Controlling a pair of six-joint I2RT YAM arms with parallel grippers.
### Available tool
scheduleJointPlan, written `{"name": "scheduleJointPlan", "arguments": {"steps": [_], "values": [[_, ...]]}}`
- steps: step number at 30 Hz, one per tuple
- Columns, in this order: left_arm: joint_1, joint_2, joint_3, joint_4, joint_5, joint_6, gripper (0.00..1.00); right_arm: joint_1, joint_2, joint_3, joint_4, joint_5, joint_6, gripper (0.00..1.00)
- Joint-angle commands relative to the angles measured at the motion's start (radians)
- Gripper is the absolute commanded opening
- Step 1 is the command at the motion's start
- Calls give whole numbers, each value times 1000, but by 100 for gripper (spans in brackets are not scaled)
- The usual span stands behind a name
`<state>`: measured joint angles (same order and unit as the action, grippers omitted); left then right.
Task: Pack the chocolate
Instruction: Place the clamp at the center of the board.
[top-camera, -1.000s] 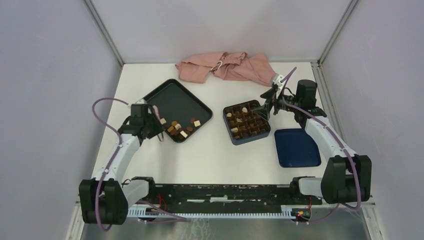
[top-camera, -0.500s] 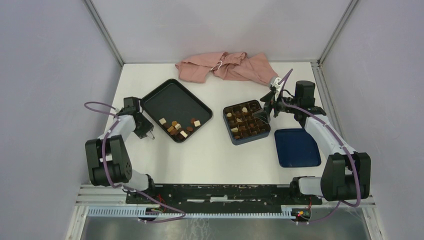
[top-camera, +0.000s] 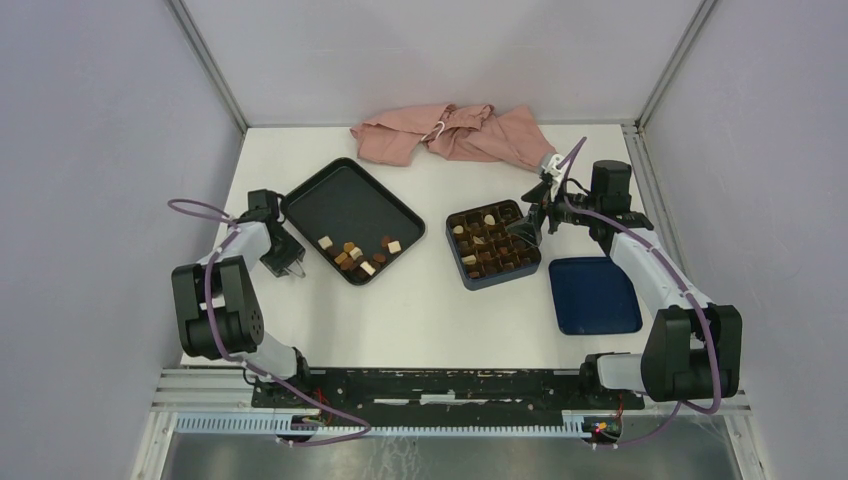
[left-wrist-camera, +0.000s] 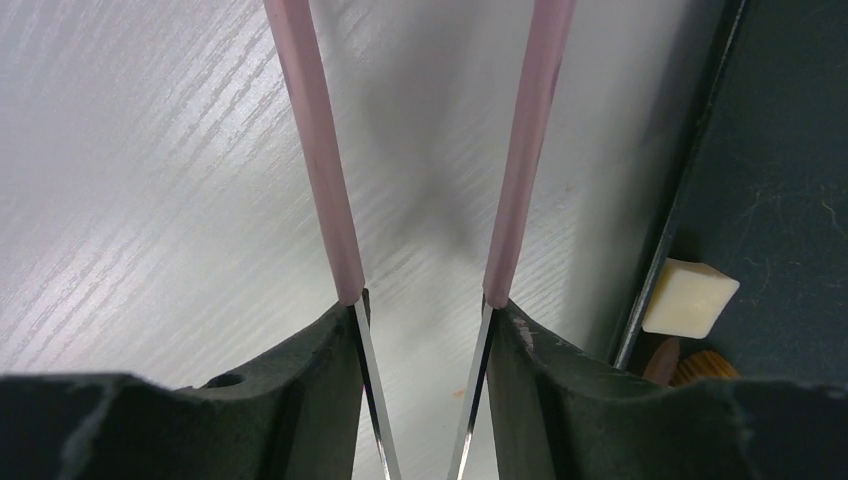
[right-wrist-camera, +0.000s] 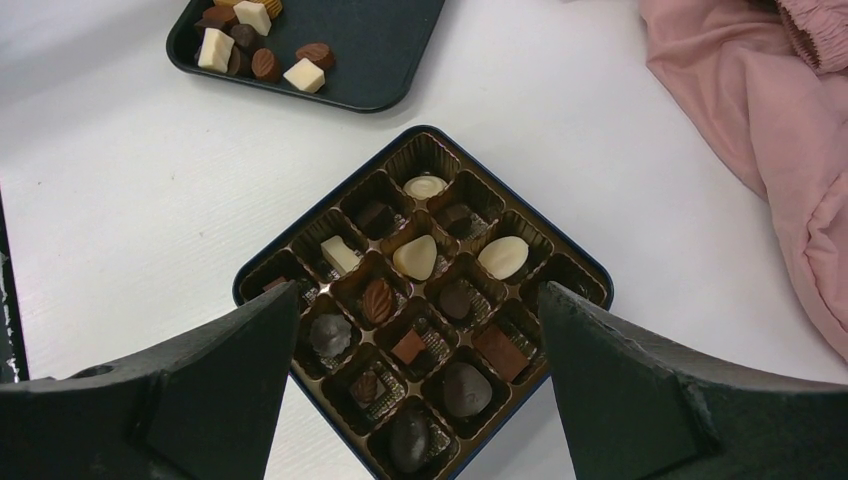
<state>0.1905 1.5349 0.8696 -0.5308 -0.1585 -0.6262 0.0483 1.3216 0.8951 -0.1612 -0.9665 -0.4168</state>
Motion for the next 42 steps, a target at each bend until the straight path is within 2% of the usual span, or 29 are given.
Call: {"name": "scheduleJointPlan", "arguments": {"steps": [1, 7, 21, 29, 30, 33, 35, 39, 42], "values": [[5, 52, 64, -42, -51, -41, 52, -7, 3, 42, 6, -13, -14, 94], [7, 129, 98, -74, -29, -48, 53, -14, 1, 44, 3, -15, -19, 94], [7, 106, 94, -82, -50, -49, 58, -24, 9, 47, -4, -24, -22, 94], [7, -16, 75, -112, -63, -35, 60, -28, 6, 47, -13, -19, -36, 94], [7, -49, 71, -113, -50, -21, 63, -28, 4, 48, -17, -15, -42, 94], [7, -172, 59, -108, 54, 45, 69, -29, -12, 48, -30, 16, -76, 94], [7, -291, 25, -55, 213, 106, 74, -30, -31, 44, -32, 41, -105, 94], [5, -548, -67, 123, 482, 124, 98, -31, -71, 35, -30, 93, -142, 95], [5, -694, -102, 241, 654, 72, 100, -36, -88, 36, -24, 125, -144, 96]]}}
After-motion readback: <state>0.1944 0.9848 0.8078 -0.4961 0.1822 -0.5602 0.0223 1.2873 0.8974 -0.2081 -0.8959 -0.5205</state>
